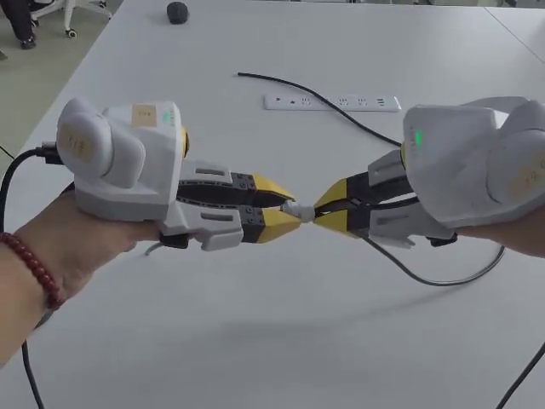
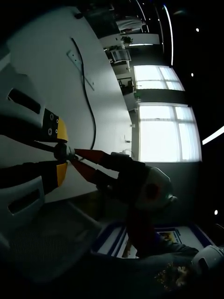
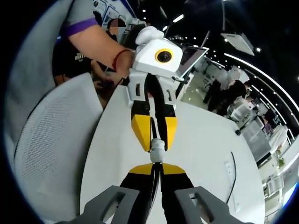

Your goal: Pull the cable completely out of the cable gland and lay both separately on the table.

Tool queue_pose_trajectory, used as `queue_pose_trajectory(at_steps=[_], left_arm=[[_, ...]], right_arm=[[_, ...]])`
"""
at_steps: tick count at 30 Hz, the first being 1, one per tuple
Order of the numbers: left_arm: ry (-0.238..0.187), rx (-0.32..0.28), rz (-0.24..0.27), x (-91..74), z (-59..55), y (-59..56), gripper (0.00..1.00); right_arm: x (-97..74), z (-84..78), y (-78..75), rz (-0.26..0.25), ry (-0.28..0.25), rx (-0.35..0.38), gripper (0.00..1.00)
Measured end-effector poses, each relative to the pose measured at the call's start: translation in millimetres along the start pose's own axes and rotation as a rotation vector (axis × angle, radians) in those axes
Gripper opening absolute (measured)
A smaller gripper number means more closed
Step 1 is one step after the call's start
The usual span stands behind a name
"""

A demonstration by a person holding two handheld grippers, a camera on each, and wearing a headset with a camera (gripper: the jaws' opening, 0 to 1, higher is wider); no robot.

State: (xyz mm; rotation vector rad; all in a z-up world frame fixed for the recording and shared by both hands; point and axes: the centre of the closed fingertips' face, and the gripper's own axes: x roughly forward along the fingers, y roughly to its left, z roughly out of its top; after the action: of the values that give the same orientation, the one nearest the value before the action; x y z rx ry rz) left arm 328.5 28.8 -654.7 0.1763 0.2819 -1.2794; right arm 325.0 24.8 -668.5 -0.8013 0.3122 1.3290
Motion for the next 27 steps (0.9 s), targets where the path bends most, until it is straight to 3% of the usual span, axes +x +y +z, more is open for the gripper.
queue_pose_trajectory(at_steps=[27], left_arm=[[0.008,0.011,0.008,-1.6,-2.3,2.1,0.16]], right_arm=[[-8.9,-49.7,1.4,-0.029,0.085,0.074,0.0]])
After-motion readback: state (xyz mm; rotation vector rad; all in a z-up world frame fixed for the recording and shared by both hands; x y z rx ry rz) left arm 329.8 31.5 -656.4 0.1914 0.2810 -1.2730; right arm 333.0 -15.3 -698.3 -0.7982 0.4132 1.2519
